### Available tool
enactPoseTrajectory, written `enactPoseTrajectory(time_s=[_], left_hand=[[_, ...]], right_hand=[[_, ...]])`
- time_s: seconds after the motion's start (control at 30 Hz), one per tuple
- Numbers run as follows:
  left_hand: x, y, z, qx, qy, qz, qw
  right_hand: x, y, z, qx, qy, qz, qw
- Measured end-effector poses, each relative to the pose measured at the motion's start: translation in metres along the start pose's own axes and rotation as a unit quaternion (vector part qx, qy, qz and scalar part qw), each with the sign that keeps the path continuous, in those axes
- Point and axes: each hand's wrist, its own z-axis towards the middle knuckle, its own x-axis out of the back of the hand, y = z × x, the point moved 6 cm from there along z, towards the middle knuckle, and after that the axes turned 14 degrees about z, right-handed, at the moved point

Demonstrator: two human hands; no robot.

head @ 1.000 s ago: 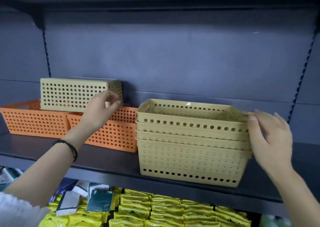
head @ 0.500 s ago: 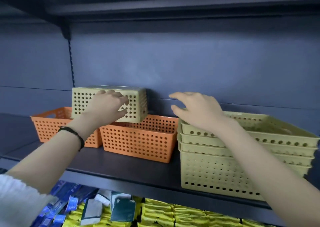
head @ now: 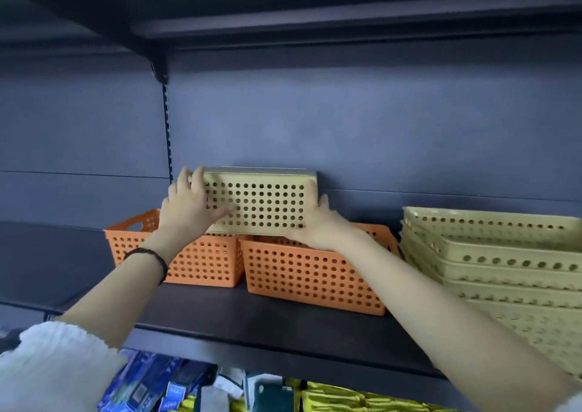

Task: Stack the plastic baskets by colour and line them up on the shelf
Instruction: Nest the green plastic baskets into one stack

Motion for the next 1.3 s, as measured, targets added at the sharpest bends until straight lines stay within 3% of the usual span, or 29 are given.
enactPoseTrajectory(time_s=[0.07, 0.2, 0.4, 0.57, 0.67, 0.73, 0.8, 1.0, 1.1, 1.2, 1.3], left_hand=[[-0.018, -0.014, 0.002, 0.041, -0.047, -0.041, 0.997], [-0.038, -0.024, 0.002, 0.03, -0.125, -0.218, 0.968], [0.014, -0.032, 0.015, -0.014, 0.013, -0.387, 0.922], [0.061, -0.036, 0.023, -0.062, 0.076, -0.481, 0.871], [0.073, -0.017, 0.017, -0.097, 0.071, -0.51, 0.852], [0.074, -0.001, 0.011, -0.117, 0.045, -0.528, 0.84], [0.073, 0.012, 0.008, -0.125, 0.024, -0.563, 0.816], [0.091, 0.055, 0.014, -0.05, 0.019, -0.718, 0.694], [0.101, 0.095, 0.009, -0.047, -0.054, -0.784, 0.617], [0.114, 0.146, -0.007, -0.12, -0.13, -0.794, 0.582], [0.121, 0.188, -0.021, -0.163, -0.134, -0.776, 0.594]], right_hand=[[-0.013, 0.009, 0.006, -0.011, 0.016, 0.026, 0.999], [-0.019, 0.009, 0.014, 0.026, 0.063, 0.102, 0.992], [0.032, -0.013, -0.001, 0.147, 0.249, 0.224, 0.931], [0.089, -0.008, -0.018, 0.137, 0.351, 0.361, 0.853], [0.114, -0.005, -0.033, 0.13, 0.41, 0.438, 0.79], [0.129, -0.003, -0.045, 0.132, 0.425, 0.455, 0.771], [0.145, -0.003, -0.057, 0.136, 0.421, 0.44, 0.781], [0.194, 0.002, -0.093, 0.199, 0.329, 0.39, 0.836], [0.219, 0.024, -0.112, 0.193, 0.281, 0.393, 0.854], [0.239, 0.047, -0.141, 0.213, 0.263, 0.484, 0.807], [0.259, 0.074, -0.17, 0.198, 0.318, 0.584, 0.72]])
